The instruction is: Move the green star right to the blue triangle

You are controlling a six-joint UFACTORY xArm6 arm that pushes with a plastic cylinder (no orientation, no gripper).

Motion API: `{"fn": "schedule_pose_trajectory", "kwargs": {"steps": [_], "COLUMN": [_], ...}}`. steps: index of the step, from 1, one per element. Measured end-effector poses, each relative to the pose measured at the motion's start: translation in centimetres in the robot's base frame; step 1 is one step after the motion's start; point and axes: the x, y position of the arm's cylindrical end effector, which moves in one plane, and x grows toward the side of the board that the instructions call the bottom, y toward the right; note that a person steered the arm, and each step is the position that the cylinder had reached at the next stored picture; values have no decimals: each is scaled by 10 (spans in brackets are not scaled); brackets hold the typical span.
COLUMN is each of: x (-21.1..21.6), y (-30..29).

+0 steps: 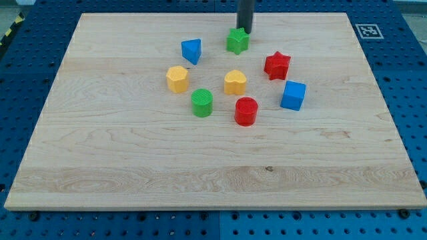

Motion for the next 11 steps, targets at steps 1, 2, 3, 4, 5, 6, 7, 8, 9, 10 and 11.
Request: {"fn": "schedule_pose_trajectory", "kwargs": {"steps": [1, 2, 3, 4, 5, 6, 7, 8, 9, 10, 11], "x": [0, 10, 22, 26, 23, 8, 1, 2, 12, 27, 38], "y": [10, -2, -16, -22, -23, -31, -48, -54, -54, -54, -54]}}
